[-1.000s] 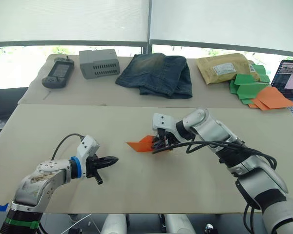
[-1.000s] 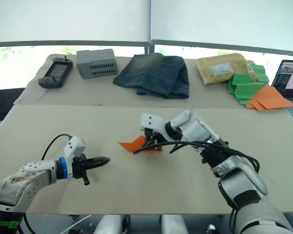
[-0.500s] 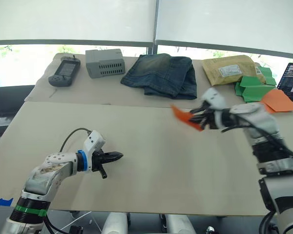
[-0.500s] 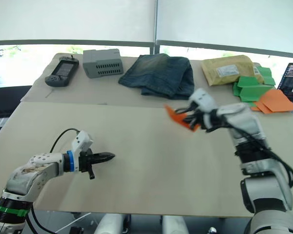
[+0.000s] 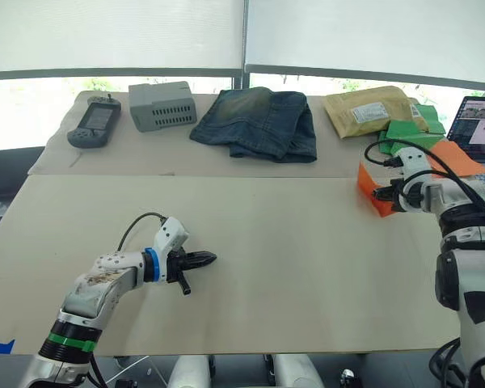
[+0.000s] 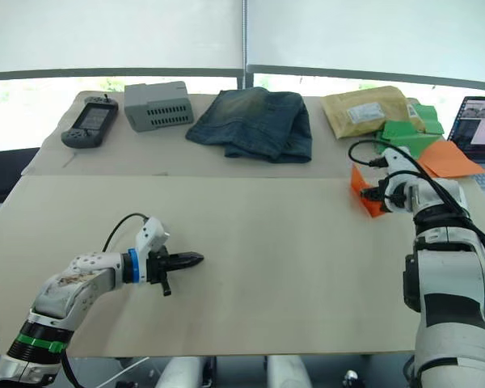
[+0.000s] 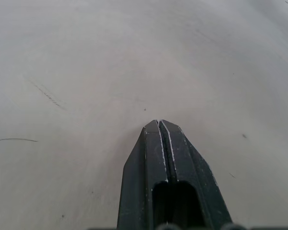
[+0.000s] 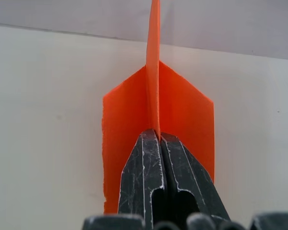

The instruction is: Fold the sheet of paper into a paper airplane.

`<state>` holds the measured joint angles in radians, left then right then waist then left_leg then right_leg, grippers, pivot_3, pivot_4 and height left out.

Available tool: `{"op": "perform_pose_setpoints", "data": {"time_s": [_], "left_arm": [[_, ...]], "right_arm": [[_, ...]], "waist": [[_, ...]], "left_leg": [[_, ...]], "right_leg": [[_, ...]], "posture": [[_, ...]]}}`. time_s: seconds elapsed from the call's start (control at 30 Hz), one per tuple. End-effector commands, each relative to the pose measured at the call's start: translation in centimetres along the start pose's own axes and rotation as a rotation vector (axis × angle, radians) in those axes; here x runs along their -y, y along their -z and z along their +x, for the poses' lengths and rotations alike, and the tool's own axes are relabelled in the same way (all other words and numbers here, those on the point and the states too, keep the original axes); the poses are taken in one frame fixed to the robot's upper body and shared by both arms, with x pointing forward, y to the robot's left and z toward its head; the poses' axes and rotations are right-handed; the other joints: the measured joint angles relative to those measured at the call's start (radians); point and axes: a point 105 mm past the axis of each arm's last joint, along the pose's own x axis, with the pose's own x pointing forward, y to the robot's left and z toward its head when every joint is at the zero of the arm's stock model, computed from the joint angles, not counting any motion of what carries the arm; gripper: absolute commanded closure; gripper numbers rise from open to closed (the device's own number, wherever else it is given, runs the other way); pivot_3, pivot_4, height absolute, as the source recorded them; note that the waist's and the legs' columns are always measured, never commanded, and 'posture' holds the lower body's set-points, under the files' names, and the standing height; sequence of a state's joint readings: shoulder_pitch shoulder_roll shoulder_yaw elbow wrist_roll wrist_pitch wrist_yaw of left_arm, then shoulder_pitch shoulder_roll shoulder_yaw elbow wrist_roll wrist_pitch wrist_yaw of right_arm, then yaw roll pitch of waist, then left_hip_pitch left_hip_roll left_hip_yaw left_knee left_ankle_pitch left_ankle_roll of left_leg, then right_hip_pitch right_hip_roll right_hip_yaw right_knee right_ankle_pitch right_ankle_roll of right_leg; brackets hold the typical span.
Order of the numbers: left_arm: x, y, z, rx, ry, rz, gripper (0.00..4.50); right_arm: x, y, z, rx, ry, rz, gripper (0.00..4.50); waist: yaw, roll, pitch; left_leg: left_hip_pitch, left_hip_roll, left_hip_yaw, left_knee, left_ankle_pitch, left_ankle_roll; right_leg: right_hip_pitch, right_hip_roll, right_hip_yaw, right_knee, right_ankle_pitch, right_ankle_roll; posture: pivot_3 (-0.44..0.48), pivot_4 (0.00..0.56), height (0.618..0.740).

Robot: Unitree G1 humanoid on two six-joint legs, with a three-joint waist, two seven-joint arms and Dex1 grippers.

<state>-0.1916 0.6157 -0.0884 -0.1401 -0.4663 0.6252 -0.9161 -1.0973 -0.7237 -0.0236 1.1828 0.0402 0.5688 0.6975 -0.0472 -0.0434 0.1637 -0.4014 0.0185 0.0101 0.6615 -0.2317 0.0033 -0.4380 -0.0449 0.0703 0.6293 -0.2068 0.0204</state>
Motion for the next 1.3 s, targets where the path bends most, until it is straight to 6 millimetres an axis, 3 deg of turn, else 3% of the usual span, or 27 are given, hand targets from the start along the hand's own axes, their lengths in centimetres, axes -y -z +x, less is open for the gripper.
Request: {"op": "perform_pose_setpoints", "data": {"time_s": [0.03,0.07,0.1,0.13,0.17,0.4,0.47,0.57,0.63,0.73,0.87,0.97,1.07,1.3], "left_arm": [[0.4,0.0,0.3,0.012,0.007,0.011,4.5],[0.4,0.0,0.4,0.015,0.008,0.012,4.5],[0.4,0.0,0.5,0.018,0.009,0.013,4.5],[0.4,-0.1,0.6,0.02,0.01,0.014,4.5],[0.3,-0.1,0.6,0.021,0.009,0.016,4.5],[-0.2,-0.6,0.5,0.038,0.01,0.016,4.5],[-0.3,-1.0,0.1,0.051,0.01,0.012,4.5],[-0.5,-1.5,-0.5,0.073,0.01,-0.007,4.5],[-0.5,-2.0,-0.8,0.096,0.014,-0.002,4.5],[-1.1,-2.5,-1.2,0.132,-0.05,0.041,4.5],[-1.8,-3.7,-2.5,0.205,-0.163,0.109,4.5],[-1.7,-3.3,-3.1,0.212,-0.214,0.13,4.5],[-1.2,-2.0,-3.3,0.201,-0.263,0.132,4.5],[0.0,0.4,-3.2,0.214,-0.348,0.081,4.5]], "right_arm": [[0.8,-1.0,-0.8,0.049,0.009,0.032,4.48],[0.8,-1.0,-0.8,0.058,0.007,0.054,4.48],[0.6,-1.0,-0.8,0.059,-0.009,0.074,3.86],[0.7,-1.0,-0.8,0.062,-0.01,0.082,3.86],[0.8,-1.4,-1.0,0.076,-0.01,0.087,3.21],[0.8,-5.6,-3.7,0.182,-0.046,0.021,0.71],[-0.6,-8.0,-5.7,0.275,-0.147,-0.035,0.08],[-4.4,-9.5,-8.7,0.427,-0.355,-0.139,0.03],[-7.6,-8.6,-10.5,0.497,-0.494,-0.271,0.03],[-11.1,-6.2,-12.2,0.551,-0.631,-0.288,0.03],[-15.4,1.0,-12.8,0.573,-0.665,-0.441,0.03],[-16.1,4.7,-12.1,0.562,-0.621,-0.444,0.03],[-15.7,7.0,-11.1,0.551,-0.563,-0.419,0.03],[-14.6,9.6,-9.4,0.533,-0.485,-0.393,0.03]], "waist": [[0.0,0.0,0.0],[0.001,0.0,0.0],[0.001,0.0,0.0],[0.001,0.0,0.0],[0.001,0.0,0.0],[0.001,0.004,0.0],[0.002,0.007,0.002],[0.001,0.009,0.002],[0.005,0.009,0.002],[0.008,0.009,0.002],[0.019,0.009,0.002],[0.026,0.009,0.002],[0.023,0.009,0.002],[0.017,0.009,0.002]], "left_leg": [[0.001,0.0,0.0,0.0,0.0,0.0],[0.001,0.0,0.0,0.0,0.0,0.0],[0.001,0.0,0.0,0.0,0.0,0.0],[0.001,0.0,0.0,0.0,0.0,0.0],[0.001,0.0,0.0,0.0,0.0,0.0],[0.001,-0.001,0.0,0.0,0.001,0.001],[0.001,0.0,0.0,0.0,0.001,0.001],[0.001,0.0,0.0,0.0,0.001,0.001],[0.0,0.001,-0.003,0.0,0.001,0.001],[-0.001,0.001,-0.005,0.0,0.0,0.001],[-0.003,0.0,-0.006,0.003,0.0,0.001],[-0.003,-0.001,-0.005,0.004,0.0,0.001],[-0.002,0.0,-0.003,0.008,0.0,0.001],[0.012,0.002,0.0,0.009,0.001,0.001]], "right_leg": [[0.0,0.0,0.0,0.0,0.0,0.0],[0.001,0.0,0.0,0.0,0.0,0.0],[0.001,0.0,0.0,0.0,0.0,0.0],[0.001,0.0,0.0,0.0,0.0,0.0],[0.001,0.0,0.0,0.0,0.0,0.0],[0.001,0.0,0.001,0.001,0.0,0.001],[0.0,0.0,0.0,0.001,0.0,0.001],[0.0,0.0,0.0,0.001,0.0,0.001],[0.0,0.001,-0.002,0.001,0.0,0.001],[0.0,0.001,-0.004,0.001,0.0,0.001],[0.001,-0.001,-0.003,0.001,0.0,0.003],[0.0,-0.002,-0.002,0.001,0.0,0.005],[0.002,-0.002,-0.001,0.001,-0.003,0.012],[0.014,0.0,0.0,0.0,-0.006,0.004]], "posture": [[0.0,0.15,0.728],[0.0,0.15,0.728],[0.0,0.15,0.728],[0.0,0.15,0.728],[0.0,0.15,0.728],[0.0,0.15,0.728],[0.0,0.15,0.728],[0.0,0.15,0.728],[0.0,0.15,0.728],[0.0,0.15,0.728],[0.0,0.15,0.728],[0.0,0.15,0.728],[0.0,0.15,0.728],[0.0,0.15,0.728]]}}
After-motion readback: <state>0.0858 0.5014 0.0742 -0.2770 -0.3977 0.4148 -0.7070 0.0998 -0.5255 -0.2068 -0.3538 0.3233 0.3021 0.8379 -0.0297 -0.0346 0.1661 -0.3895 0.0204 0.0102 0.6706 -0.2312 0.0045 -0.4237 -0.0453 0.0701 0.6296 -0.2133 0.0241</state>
